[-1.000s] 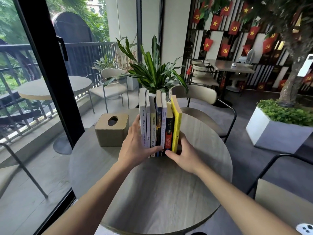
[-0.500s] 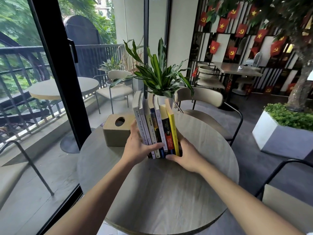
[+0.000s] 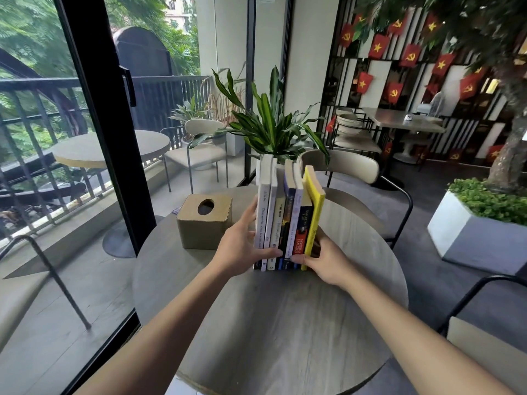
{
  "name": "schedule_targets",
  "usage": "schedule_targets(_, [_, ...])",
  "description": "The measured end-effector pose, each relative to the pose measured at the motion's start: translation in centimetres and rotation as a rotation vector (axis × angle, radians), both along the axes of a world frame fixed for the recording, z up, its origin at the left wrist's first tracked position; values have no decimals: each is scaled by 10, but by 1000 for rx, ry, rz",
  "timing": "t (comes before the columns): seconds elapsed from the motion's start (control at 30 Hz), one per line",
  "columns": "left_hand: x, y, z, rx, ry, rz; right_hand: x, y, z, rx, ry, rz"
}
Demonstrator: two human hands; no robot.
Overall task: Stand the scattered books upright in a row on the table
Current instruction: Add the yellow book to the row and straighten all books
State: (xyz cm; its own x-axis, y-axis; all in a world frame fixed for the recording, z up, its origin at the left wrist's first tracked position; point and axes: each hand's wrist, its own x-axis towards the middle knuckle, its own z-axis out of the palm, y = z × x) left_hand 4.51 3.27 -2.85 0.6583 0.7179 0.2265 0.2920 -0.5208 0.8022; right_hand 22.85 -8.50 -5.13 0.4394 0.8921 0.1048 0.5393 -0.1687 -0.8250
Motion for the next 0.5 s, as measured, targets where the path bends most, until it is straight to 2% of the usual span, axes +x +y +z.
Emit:
schedule_targets(0.27, [10,5,3,-1,118,3,7,-2,1,5,-9,-14])
schedule_targets(0.5, [11,6,5,43,116,23,-5,1,4,18,-49,-10])
